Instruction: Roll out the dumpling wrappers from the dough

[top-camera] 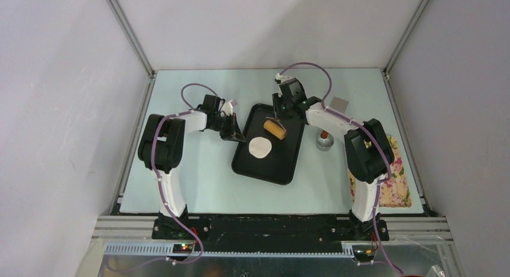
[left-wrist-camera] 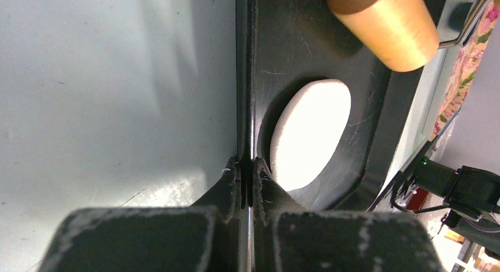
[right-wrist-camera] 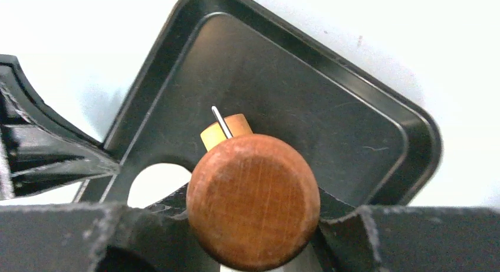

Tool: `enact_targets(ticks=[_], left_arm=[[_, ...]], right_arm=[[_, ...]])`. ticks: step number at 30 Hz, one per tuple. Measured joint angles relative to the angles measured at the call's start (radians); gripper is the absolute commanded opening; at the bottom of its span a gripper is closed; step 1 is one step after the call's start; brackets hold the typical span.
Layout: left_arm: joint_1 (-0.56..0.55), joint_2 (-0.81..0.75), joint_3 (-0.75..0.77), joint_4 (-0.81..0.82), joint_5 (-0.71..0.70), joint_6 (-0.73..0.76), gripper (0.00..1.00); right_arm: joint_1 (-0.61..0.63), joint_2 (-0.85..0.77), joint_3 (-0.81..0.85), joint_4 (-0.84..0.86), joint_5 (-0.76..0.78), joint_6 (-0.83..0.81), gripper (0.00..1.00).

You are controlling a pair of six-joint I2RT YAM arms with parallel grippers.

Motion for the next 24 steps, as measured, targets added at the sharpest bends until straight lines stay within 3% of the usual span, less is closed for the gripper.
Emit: enact_targets(ticks=[4, 9, 16, 24], left_arm=[[0.000, 0.000, 0.000, 0.000, 0.000, 0.000, 0.00], [0.000, 0.000, 0.000, 0.000, 0.000, 0.000, 0.00], [0.000, 0.000, 0.000, 0.000, 0.000, 0.000, 0.00], [0.000, 0.000, 0.000, 0.000, 0.000, 0.000, 0.00]], right_arm=[[0.002, -0.043, -0.032, -0.008, 0.022, -0.077, 0.00], [0.012, -0.114, -0.032, -0.084, -0.079, -0.145, 0.00], [0.062, -0.130, 0.002, -0.097, -0.273, -0.104, 0.00], [0.111, -0.060, -0.045, -0.053, -0.327, -0.065, 0.00]])
